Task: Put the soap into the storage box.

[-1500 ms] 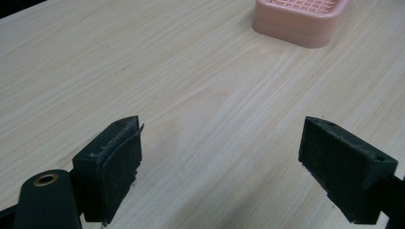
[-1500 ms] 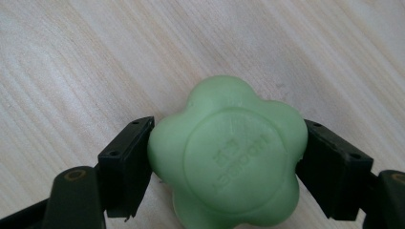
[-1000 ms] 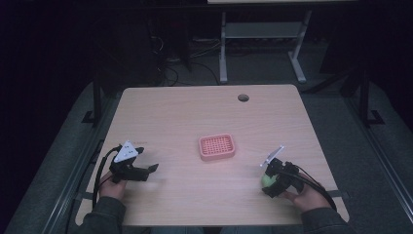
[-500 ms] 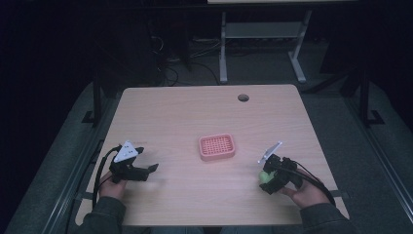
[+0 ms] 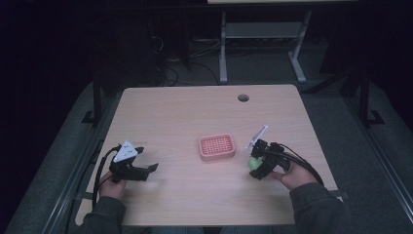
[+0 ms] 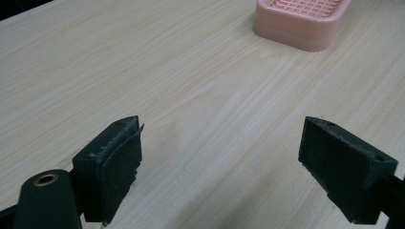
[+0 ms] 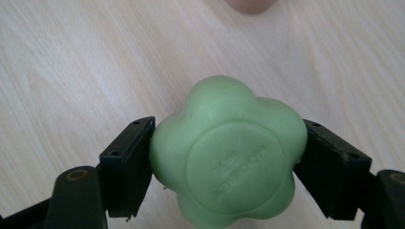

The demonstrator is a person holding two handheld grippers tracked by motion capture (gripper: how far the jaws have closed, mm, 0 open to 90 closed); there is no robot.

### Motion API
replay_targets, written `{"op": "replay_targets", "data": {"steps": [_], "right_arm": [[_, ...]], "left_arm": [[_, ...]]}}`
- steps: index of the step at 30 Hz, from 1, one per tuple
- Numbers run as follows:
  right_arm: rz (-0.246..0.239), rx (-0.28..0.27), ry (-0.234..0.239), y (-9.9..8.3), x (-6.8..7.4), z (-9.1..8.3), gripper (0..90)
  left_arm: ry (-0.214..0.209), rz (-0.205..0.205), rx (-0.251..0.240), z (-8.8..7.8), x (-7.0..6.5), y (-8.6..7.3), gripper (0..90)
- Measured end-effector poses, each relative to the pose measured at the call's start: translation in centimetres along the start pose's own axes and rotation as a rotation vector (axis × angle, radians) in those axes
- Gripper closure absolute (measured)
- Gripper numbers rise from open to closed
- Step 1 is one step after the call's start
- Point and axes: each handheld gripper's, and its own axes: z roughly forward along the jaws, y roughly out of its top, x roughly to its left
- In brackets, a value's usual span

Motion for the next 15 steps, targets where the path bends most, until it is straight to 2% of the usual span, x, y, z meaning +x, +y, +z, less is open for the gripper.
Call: {"op": "replay_targets", "data": {"steps": [6, 15], "right_arm": [[-0.029, 0.004, 0.012, 2.0, -0.6, -0.1, 25.4], [-0.061, 0.012, 0.027, 4.7, -0.8, 0.3, 25.4]], "left_arm": [[-0.001, -0.003, -0.002, 0.0, 0.0, 0.0, 14.4], [0.000, -0.013, -0.007, 0.0, 0.1, 0.0, 14.4]]}}
